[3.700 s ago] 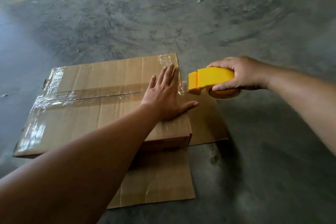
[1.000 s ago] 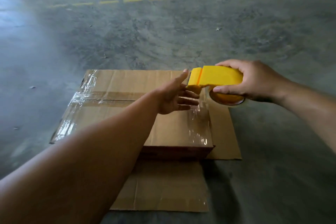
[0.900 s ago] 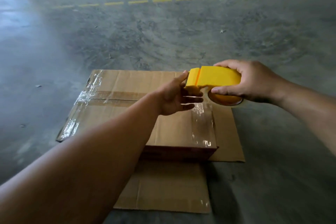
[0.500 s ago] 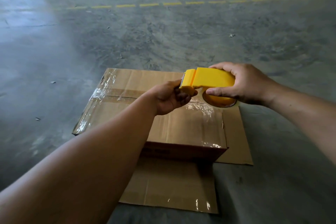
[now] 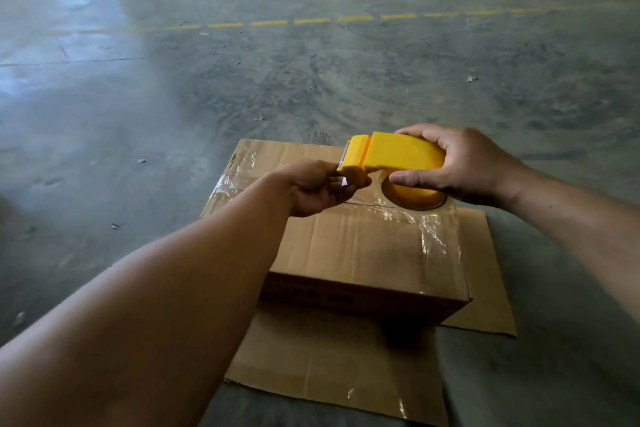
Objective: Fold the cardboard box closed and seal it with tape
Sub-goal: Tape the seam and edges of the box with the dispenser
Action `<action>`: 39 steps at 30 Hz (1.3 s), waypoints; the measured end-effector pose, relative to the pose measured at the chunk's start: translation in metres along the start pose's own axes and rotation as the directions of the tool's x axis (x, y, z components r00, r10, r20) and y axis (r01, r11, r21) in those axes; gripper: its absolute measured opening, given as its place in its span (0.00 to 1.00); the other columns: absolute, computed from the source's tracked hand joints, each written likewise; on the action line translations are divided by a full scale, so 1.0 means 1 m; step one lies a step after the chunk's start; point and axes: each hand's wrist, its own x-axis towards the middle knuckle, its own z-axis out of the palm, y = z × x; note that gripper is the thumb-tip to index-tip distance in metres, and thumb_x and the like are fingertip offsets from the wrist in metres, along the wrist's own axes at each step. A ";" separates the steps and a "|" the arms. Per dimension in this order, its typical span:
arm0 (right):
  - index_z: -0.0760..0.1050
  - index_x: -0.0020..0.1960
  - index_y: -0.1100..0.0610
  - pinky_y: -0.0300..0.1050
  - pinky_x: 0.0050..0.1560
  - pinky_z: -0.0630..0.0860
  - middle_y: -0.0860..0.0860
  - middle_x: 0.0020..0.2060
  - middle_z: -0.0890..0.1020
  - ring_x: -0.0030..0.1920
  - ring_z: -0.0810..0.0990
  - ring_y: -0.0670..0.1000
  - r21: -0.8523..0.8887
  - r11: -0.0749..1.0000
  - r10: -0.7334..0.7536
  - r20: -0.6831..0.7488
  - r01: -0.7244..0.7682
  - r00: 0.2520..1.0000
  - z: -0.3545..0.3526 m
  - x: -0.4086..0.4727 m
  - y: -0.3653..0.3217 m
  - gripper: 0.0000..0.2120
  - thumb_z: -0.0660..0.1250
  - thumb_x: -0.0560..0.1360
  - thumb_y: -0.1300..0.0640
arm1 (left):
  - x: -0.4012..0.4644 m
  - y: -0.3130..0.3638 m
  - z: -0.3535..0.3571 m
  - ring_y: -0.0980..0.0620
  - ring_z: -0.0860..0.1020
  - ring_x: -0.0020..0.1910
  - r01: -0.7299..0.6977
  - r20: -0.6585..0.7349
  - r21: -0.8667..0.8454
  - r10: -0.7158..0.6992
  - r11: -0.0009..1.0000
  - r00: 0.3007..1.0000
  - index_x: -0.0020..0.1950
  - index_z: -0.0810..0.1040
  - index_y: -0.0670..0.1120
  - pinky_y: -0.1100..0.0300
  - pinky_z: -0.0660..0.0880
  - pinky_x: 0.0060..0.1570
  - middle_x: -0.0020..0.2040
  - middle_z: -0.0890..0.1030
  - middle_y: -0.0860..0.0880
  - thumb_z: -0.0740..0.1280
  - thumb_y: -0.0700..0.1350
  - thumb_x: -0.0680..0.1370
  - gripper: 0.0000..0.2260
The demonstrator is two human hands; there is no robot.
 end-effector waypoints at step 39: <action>0.64 0.71 0.46 0.44 0.45 0.74 0.45 0.54 0.78 0.50 0.78 0.48 0.075 0.775 0.570 -0.510 -0.627 0.644 0.089 -0.048 0.014 0.42 0.59 0.63 0.26 | 0.235 0.083 0.098 0.54 0.84 0.38 -0.305 0.329 0.932 -0.102 0.197 0.939 0.49 0.84 0.41 0.67 0.74 0.34 0.40 0.85 0.46 0.73 0.40 0.76 0.04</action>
